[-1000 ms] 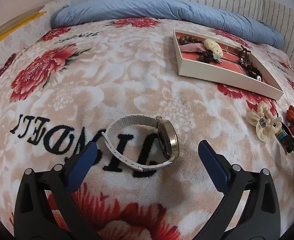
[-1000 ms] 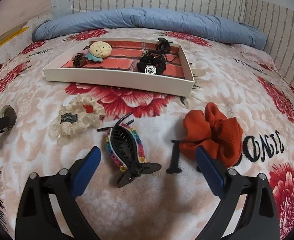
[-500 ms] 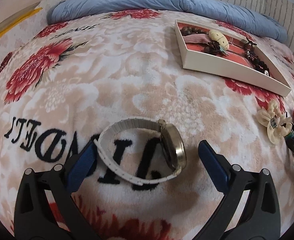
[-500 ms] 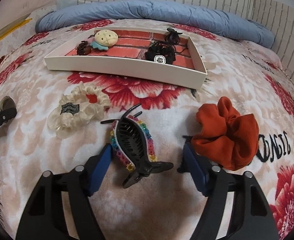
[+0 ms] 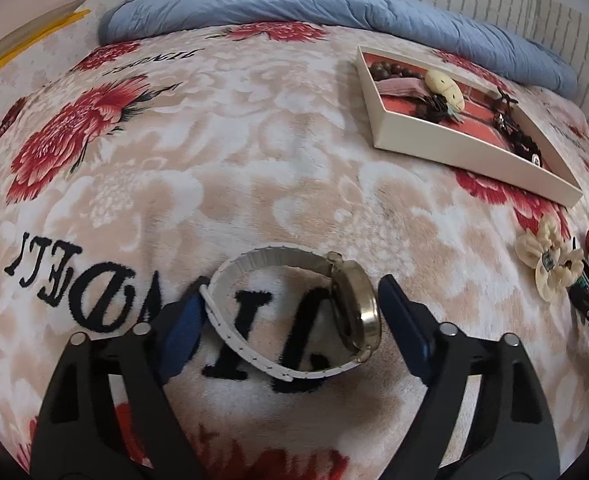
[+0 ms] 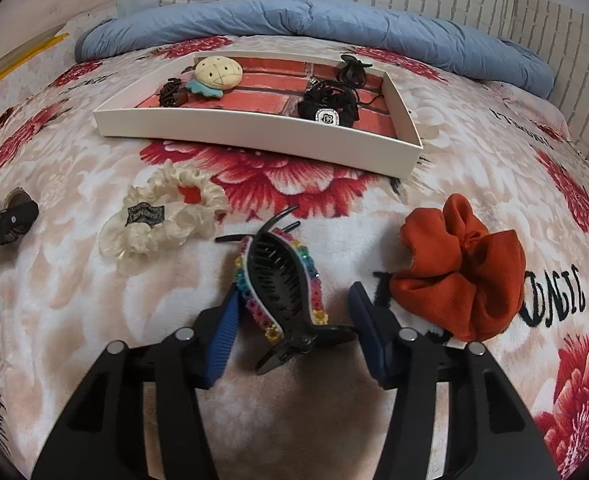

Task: Organize jewelry
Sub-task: 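Grasp the white-band watch with the left tool while the right tool grasps the rainbow claw clip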

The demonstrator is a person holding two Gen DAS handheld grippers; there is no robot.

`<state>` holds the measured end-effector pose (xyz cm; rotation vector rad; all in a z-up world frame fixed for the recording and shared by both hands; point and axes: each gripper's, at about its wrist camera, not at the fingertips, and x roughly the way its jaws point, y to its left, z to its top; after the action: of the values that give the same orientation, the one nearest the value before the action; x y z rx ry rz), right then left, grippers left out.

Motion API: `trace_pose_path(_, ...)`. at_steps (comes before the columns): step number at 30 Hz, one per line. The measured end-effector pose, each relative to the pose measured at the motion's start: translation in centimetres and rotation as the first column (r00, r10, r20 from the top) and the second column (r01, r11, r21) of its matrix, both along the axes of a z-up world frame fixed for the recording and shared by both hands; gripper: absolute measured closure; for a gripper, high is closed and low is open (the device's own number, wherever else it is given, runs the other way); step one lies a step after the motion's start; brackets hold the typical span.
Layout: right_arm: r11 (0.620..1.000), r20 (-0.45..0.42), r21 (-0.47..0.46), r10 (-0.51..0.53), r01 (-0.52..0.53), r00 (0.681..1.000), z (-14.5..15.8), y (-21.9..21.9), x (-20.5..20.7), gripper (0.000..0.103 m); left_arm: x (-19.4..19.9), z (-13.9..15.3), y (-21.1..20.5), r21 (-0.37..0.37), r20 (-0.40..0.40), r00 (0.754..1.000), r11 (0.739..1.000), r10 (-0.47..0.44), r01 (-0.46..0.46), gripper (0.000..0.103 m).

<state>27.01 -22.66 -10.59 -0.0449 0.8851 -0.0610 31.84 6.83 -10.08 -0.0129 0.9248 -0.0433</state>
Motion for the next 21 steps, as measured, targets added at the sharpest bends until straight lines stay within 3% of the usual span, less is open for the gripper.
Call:
trace_pose_path(16,1.000,0.007,0.020,-0.008,0.008,1.000,0.17,-0.51,-0.14,0.052,-0.62,0.15,0.19,0.015,0.004,1.000,1.000,0.002,-0.002,0.039)
trace_pose_path(21,0.999,0.019,0.031,-0.011,0.010,1.000,0.61,-0.73,-0.32,0.056,-0.85,0.40,0.25,0.009,0.007,1.000,1.000,0.003,-0.003,0.045)
